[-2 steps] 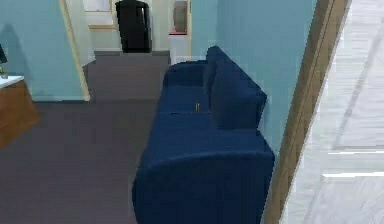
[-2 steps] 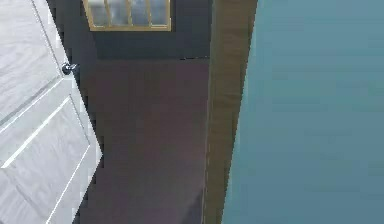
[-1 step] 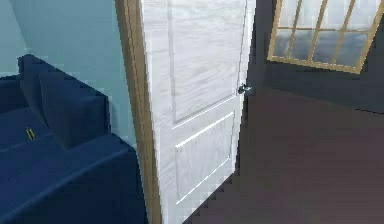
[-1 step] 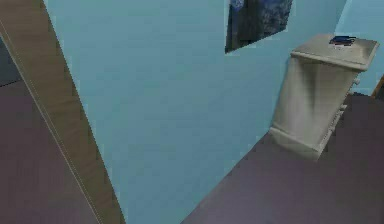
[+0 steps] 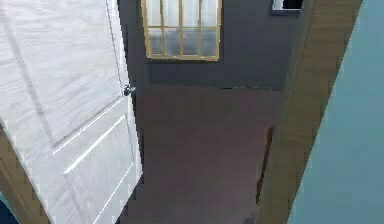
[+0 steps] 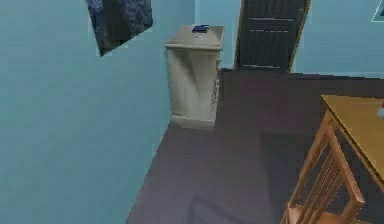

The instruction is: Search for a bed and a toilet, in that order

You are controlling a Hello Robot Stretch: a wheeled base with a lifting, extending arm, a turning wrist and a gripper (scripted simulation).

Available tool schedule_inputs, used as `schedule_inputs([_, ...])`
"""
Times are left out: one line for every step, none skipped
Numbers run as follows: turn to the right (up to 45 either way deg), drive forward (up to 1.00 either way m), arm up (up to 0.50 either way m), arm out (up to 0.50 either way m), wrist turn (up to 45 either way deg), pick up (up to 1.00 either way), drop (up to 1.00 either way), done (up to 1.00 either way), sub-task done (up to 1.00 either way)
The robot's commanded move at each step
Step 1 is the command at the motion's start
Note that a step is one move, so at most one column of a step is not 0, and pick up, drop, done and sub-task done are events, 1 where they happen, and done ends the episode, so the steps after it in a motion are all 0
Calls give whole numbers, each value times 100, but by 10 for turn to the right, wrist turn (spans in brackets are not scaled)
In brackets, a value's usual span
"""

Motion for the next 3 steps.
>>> schedule_inputs([0,85,0,0,0,0,0,0,0])
schedule_inputs([-360,0,0,0,0,0,0,0,0])
schedule_inputs([0,10,0,0,0,0,0,0,0])
